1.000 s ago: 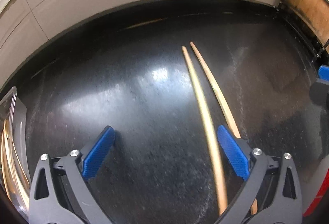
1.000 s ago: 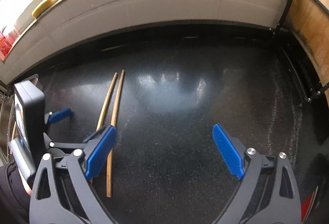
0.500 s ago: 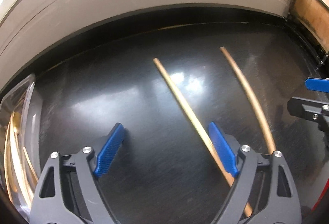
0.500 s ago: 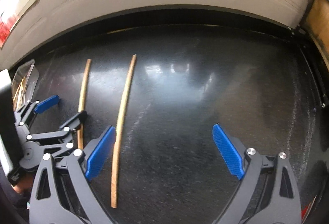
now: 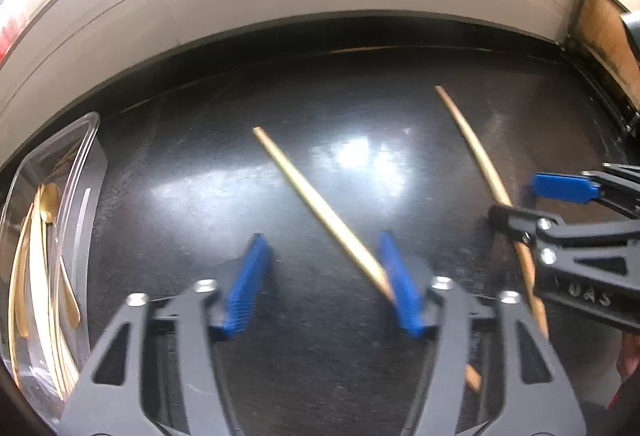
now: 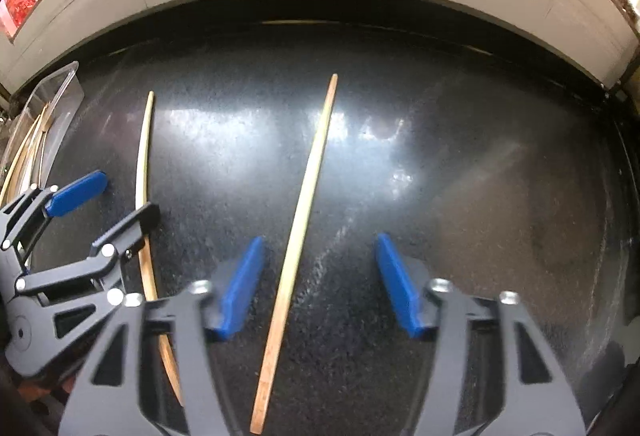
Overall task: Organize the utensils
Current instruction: 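Close the left tool on a chopstick while the right tool grasps the other, then lift both chopsticks and carry them over the clear tray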
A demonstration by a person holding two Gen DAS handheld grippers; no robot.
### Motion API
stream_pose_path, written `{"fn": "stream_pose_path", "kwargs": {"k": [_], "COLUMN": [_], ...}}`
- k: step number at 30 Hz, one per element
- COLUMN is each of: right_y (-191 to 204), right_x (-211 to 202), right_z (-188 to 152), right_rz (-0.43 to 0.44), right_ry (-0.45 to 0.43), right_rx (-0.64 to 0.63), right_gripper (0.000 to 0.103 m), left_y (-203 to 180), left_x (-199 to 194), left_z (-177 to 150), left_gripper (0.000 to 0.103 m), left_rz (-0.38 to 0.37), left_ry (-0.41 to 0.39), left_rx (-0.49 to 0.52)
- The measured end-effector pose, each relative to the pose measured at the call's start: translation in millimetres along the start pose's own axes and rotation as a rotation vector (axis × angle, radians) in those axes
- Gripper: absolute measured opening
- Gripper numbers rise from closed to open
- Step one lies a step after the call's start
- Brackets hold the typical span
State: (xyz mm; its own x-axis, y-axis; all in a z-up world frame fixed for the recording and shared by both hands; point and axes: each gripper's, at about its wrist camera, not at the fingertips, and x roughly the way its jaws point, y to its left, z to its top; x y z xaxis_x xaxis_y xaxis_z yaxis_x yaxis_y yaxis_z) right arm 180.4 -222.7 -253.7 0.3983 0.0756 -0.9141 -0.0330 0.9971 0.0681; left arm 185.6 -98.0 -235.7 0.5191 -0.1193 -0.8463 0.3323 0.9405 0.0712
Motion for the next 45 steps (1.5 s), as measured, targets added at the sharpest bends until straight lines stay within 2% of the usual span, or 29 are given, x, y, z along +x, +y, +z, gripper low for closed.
{"fn": "stream_pose_path", "kwargs": {"k": [1, 2, 4, 6, 10, 14, 24, 31, 36, 45], "right_y": [-1.7, -2.2, -1.6, -2.0, -5.4, -10.2, -10.7, 4.7, 38.0, 148.4], "right_x": [-0.4, 0.1, 0.3, 1.0, 0.9, -17.0, -82.3, -120.0, -137.6, -154.0], "right_z": [0.1, 1.5, 2.9, 4.0, 4.9, 1.8, 1.5, 0.0, 0.5, 22.2], "right_rz": [0.002, 0.004, 0.012, 0.022, 0.045, 0.057, 0.081, 0.109, 0.157, 0.312], "right_ry": [0.004, 0.014, 0.023, 0.029, 0.045, 0.012, -0.09, -0.125, -0.136, -0.131], "right_rx": [0.004, 0.011, 0.007, 0.008, 0.008, 0.019, 0.033, 0.04, 0.014, -0.1], "right_gripper": [0.027, 0.022, 0.012, 0.008, 0.007, 0.007, 0.007, 0.007, 0.007, 0.007], "left_y": [-4.5, -6.9, -10.8, -11.7, -13.9, -11.7, 6.0, 31.0, 68.7, 162.7], "left_x": [0.1, -0.4, -1.2, -1.1, 1.2, -15.3, -79.3, -124.5, -149.9, -190.4], "left_z": [0.0, 0.0, -0.3, -0.5, 4.2, 7.4, 18.5, 7.4, -4.1, -29.7], "left_gripper": [0.038, 0.028, 0.019, 0.014, 0.006, 0.006, 0.006, 0.006, 0.006, 0.006], "left_rz": [-0.004, -0.009, -0.01, -0.007, 0.019, 0.019, 0.012, 0.015, 0.05, 0.15], "left_ry": [0.002, 0.003, 0.009, 0.014, 0.032, 0.023, 0.03, 0.015, 0.004, -0.017], "left_rx": [0.009, 0.014, 0.023, 0.026, 0.03, 0.034, -0.059, -0.111, -0.174, -0.309]}}
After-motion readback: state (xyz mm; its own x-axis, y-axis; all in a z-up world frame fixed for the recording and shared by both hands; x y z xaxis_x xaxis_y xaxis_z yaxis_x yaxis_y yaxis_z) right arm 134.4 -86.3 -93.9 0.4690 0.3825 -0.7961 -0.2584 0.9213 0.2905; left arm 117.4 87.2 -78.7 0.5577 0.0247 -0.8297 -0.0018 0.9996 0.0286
